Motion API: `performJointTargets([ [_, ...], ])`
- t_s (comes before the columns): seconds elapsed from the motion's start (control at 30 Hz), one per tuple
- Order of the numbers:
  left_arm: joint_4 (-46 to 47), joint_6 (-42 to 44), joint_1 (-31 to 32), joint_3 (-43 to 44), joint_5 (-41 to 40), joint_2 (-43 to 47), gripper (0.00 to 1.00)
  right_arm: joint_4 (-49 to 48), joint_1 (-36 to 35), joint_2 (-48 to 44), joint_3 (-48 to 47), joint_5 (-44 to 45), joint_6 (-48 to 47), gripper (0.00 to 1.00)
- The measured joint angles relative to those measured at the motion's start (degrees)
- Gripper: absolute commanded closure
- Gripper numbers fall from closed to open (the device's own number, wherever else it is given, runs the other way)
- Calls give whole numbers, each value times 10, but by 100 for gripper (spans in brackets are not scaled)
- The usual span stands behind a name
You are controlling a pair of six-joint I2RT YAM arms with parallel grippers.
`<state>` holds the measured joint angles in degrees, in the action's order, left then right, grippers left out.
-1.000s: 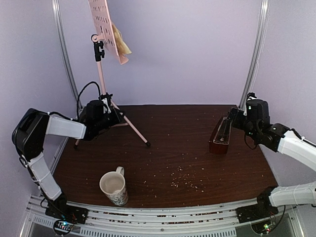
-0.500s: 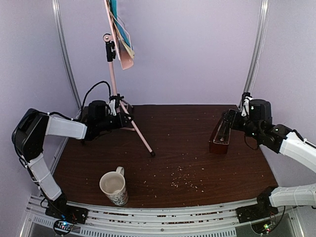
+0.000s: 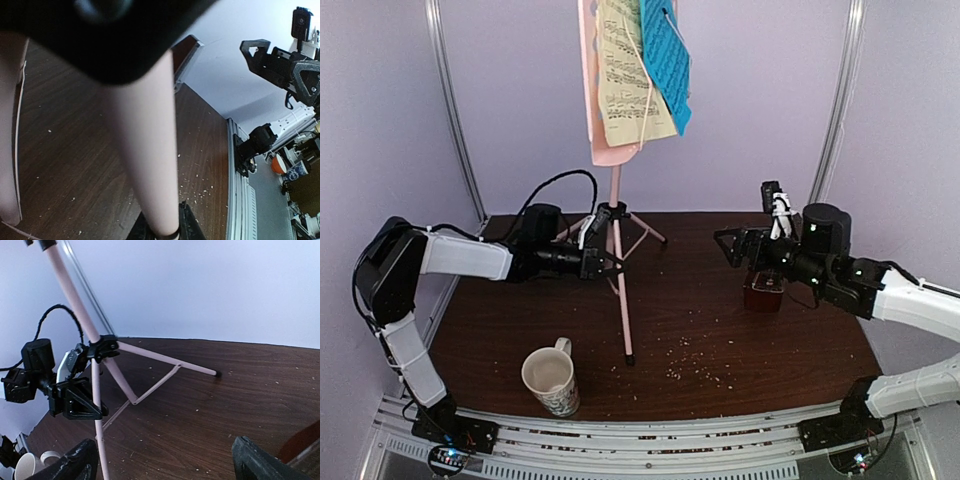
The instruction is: Pack up the instrument practice props
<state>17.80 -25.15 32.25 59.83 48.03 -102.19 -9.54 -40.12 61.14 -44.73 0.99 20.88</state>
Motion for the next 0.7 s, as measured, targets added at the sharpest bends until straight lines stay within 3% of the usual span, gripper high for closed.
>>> performJointTargets([
  [0.27, 50, -23, 16, 0, 71, -18, 100, -146, -49, 113, -3, -37, -14, 10],
  [0.5, 185, -106, 26, -32, 104, -39, 100, -263, -49, 256, -97, -80, -32, 12],
  [0.7, 285, -171, 27, -56, 122, -55, 100, -384, -35, 345, -140, -127, -26, 22],
])
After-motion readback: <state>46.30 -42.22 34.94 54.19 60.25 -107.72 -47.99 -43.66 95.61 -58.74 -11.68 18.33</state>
